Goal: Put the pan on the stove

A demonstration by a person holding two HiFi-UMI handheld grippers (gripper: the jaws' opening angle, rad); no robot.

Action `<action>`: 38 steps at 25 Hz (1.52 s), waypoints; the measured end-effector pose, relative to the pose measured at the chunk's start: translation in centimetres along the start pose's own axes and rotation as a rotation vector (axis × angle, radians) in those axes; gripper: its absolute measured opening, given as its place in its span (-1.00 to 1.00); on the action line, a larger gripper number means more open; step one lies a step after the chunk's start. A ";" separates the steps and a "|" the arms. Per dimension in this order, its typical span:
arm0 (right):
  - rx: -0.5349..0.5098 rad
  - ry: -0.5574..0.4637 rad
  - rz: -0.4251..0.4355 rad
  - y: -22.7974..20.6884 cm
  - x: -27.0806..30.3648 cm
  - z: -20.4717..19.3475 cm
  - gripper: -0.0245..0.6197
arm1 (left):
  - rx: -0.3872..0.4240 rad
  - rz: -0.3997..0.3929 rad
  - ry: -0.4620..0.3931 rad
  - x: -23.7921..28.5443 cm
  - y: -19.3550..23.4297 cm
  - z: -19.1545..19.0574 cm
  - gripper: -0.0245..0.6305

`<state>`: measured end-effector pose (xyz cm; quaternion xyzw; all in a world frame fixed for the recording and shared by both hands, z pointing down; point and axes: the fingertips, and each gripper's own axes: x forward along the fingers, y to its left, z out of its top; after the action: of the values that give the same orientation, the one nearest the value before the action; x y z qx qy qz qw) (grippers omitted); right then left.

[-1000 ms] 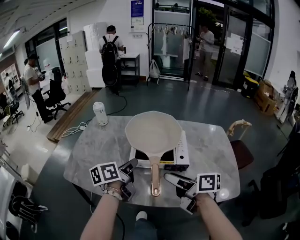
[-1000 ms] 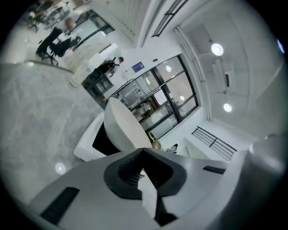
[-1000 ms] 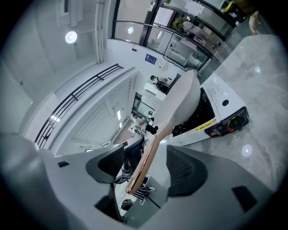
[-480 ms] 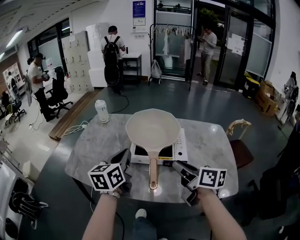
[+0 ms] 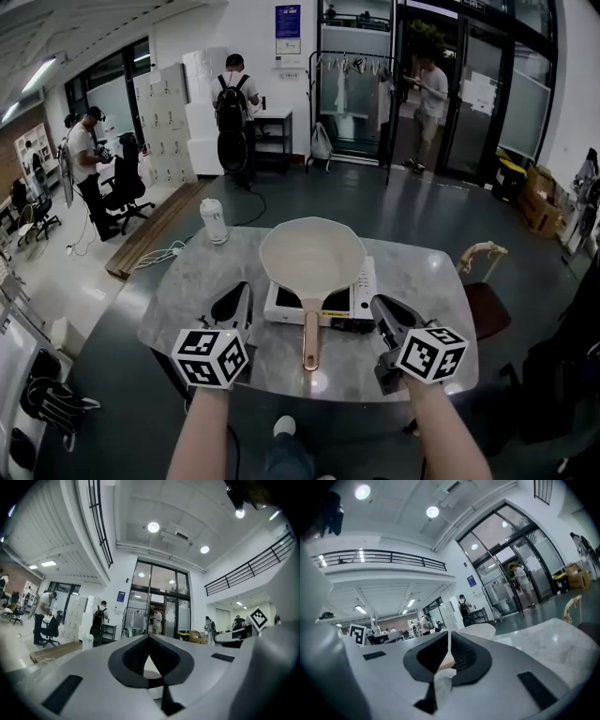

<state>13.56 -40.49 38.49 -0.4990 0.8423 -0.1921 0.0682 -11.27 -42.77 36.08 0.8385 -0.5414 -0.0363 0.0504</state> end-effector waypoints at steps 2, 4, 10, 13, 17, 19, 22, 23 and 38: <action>-0.103 -0.060 -0.038 -0.2 -0.4 1.2 -0.82 | 0.031 0.018 -0.024 -0.3 0.2 0.5 -0.89; -0.190 -0.106 -0.063 -0.2 -0.9 2.2 -0.83 | 0.050 0.023 -0.035 -0.5 0.2 0.9 -0.89; -0.374 -0.152 -0.114 0.0 -2.3 3.9 -0.84 | 0.156 0.010 -0.096 -1.3 -0.7 2.8 -0.89; -0.487 -0.156 -0.152 0.3 -2.7 4.5 -0.84 | 0.199 0.018 -0.135 -1.6 -0.8 3.8 -0.89; -0.621 -0.153 -0.189 0.8 -3.1 5.0 -0.84 | 0.196 0.043 -0.162 -1.9 0.2 4.3 -0.89; -0.651 -0.160 -0.192 1.0 -3.4 5.3 -0.84 | 0.197 0.044 -0.167 -2.1 0.2 4.5 -0.89; -0.663 -0.178 -0.194 1.1 -4.0 5.8 -0.84 | 0.216 0.035 -0.167 -2.1 -0.2 4.5 -0.89; -0.667 -0.184 -0.195 1.2 -4.1 5.9 -0.84 | 0.219 0.033 -0.169 -2.2 -0.4 4.6 -0.89; -0.722 -0.189 -0.192 2.2 -4.3 6.4 -0.84 | 0.209 0.029 -0.187 -2.3 -1.0 5.2 -0.89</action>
<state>15.82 -37.47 31.39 -0.5831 0.7951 0.1585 -0.0528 -11.95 -40.48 30.80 0.8241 -0.5568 -0.0571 -0.0875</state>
